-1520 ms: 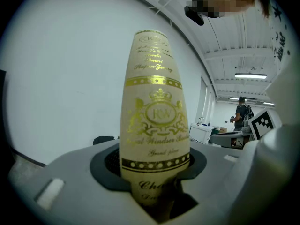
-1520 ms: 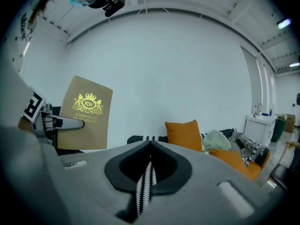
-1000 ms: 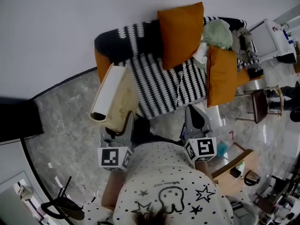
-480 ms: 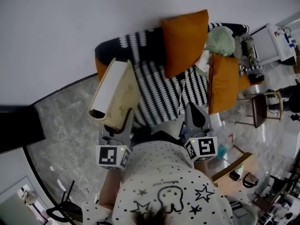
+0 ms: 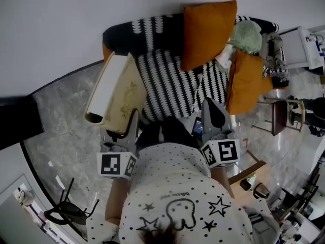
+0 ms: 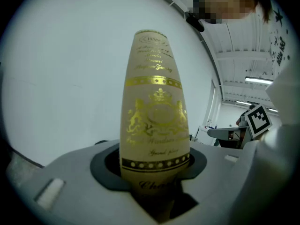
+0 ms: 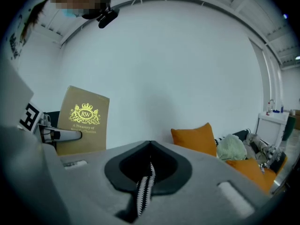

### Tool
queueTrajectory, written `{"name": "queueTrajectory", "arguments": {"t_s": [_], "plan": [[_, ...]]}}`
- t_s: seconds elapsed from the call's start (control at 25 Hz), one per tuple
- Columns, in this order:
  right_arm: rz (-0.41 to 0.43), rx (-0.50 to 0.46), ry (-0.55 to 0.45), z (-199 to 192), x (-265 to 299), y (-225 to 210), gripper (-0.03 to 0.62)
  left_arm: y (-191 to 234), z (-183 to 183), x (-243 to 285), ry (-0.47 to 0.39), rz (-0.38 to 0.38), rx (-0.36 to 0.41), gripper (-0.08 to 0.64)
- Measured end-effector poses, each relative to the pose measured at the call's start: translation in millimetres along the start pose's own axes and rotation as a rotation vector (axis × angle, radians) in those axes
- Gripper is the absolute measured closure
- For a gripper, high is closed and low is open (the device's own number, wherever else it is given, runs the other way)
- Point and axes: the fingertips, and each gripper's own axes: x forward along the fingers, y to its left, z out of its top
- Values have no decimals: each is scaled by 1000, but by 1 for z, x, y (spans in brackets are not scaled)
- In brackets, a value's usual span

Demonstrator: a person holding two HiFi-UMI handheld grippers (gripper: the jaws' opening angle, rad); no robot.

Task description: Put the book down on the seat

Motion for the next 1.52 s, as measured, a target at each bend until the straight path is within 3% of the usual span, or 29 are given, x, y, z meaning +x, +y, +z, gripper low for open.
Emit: {"name": "queueTrajectory", "arguments": {"t_s": [0.52,1.0,1.52], "plan": [[60,-62,-11,27,31,-41,598,-15,5,8,-47,94,-31,333],[369,-159,83,-21,84,17,598,-56,-6,39,-33,148,-20,333],[436,-185,200,-53,95,27,598,-53,-20,40,36,185,-47,333]]}}
